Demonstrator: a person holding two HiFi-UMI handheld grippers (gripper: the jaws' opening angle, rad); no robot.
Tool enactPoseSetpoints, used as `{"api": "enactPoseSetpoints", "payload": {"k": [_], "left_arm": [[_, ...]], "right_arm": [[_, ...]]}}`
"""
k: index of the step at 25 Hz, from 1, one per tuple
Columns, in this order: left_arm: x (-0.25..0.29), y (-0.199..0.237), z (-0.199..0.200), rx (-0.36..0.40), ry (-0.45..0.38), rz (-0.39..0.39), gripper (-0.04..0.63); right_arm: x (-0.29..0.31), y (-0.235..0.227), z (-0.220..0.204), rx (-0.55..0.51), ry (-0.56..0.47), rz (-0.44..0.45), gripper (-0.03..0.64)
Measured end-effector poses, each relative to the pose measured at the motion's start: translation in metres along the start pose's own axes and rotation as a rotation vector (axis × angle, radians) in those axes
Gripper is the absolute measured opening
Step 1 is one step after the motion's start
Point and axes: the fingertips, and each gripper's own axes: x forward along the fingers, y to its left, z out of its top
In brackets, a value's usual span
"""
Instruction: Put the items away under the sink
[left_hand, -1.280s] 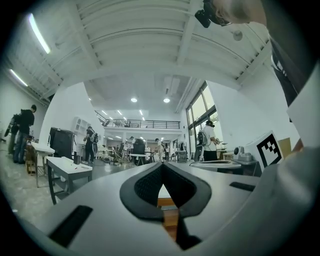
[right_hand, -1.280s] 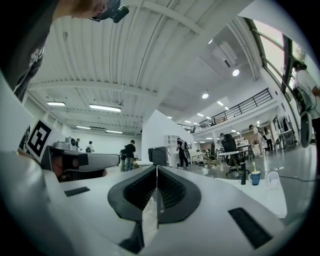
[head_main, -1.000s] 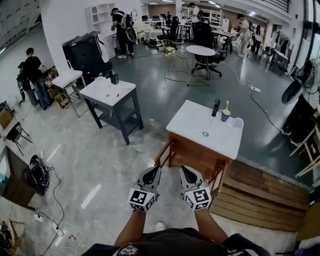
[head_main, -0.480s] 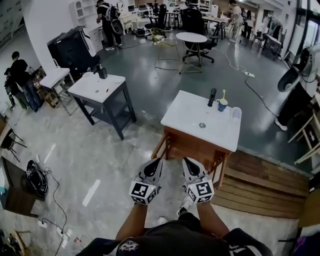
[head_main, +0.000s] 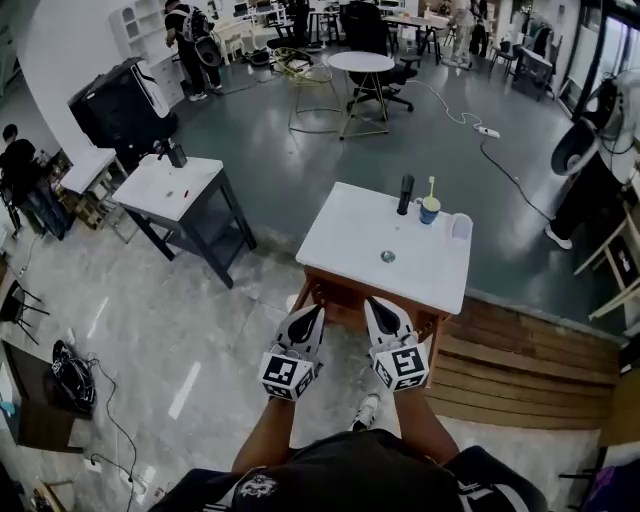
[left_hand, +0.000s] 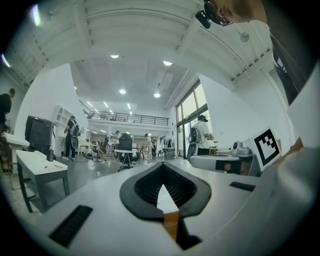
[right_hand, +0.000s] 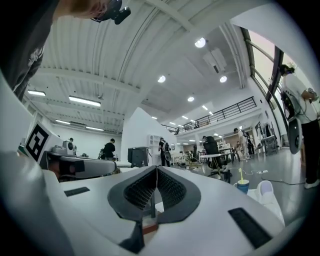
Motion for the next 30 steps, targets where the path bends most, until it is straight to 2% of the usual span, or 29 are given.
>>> {"api": "enactPoseSetpoints", "payload": {"k": [3,8,16,24,30], "left_arm": [[0.038,-0.007,0.0,-0.005,0.001,-0.023,0.0],[0.09,-0.012,-0.003,0.044,0.022,-0.038,0.0],[0.136,-0.006,-0.01,0.039,0.041,-0.035,0.0],[0.184,0.018,-0.017,0.028,0.024,-0.071,0.0],[0.234,0.058,-0.013,0.068,0.004,-0.127,0.0]], "right_arm": [[0.013,-0.022,0.003,0.008,-0.009,0.013,0.025],[0.029,-0.063,0.001,0.007,-0.01,0.024,0.025],[0.047,-0.107,-0.01,0.021,0.006,0.016,0.025],[0.081,-0.146,-0.022,0.013,0.013,-0.039,0.025],[0.129,-0.17,-0.017,-0.011,0.007,-0.092,0.025]]}}
